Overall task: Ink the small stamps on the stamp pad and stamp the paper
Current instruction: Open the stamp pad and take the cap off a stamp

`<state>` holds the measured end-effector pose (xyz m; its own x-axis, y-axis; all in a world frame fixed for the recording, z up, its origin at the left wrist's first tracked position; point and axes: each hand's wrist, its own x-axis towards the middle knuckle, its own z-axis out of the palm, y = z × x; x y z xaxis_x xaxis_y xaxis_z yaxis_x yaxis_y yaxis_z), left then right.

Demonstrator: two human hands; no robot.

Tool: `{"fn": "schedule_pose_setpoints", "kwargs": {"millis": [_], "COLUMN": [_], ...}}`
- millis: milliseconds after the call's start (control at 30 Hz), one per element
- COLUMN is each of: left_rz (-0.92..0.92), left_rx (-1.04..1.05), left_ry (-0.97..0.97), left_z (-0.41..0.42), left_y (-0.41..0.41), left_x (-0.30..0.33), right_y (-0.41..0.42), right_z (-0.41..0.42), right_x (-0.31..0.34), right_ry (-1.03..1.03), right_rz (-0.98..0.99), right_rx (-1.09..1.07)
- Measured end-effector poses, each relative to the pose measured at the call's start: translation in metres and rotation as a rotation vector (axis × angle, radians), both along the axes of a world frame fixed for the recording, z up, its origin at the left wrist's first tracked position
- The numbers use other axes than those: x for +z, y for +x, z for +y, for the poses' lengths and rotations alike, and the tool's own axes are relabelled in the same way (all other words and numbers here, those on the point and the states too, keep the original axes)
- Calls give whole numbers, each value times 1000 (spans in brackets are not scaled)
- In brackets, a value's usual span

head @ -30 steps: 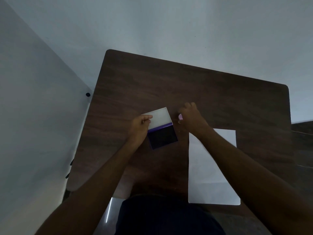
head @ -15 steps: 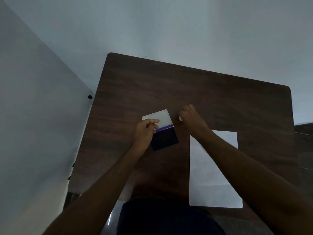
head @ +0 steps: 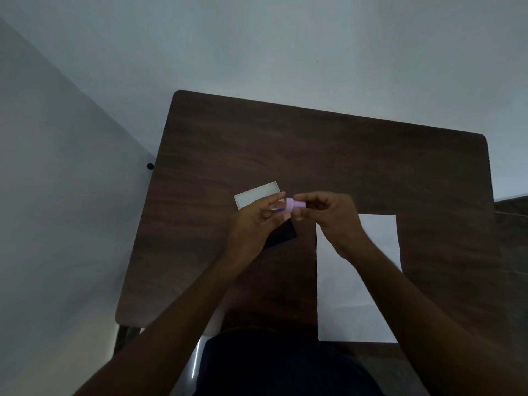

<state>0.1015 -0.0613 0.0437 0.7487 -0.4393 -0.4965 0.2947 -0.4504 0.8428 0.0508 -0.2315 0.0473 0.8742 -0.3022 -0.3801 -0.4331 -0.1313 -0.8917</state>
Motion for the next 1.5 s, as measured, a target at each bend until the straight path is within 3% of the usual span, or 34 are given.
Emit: {"fn": "schedule_pose_setpoints", "kwargs": {"millis": [67,167,333,1000,1200,1500], "left_rz": [28,-138,-120,-222,-480,-261], "left_rx": [25,30,-16,4,-28,382], "left_ry": [-8,-70,-98,1,80,-71], "left_z": [-3,-3,-2,1,33,102], "left_y": [-5,-10,-11,-12,-17,-38], "left_x": [3,9,12,12,3,-18], "right_y": [-6,-14,-21,-30,-23,-17], "right_z": [0,-2,-3,8,17,42], "right_x": [4,9,11,13,16,14], "right_ry": [26,63,158,72,69,225], "right_rz": [-38,-59,-43,-88,-84,-46], "right_rx": [5,25,-1,-81,-12,20]}}
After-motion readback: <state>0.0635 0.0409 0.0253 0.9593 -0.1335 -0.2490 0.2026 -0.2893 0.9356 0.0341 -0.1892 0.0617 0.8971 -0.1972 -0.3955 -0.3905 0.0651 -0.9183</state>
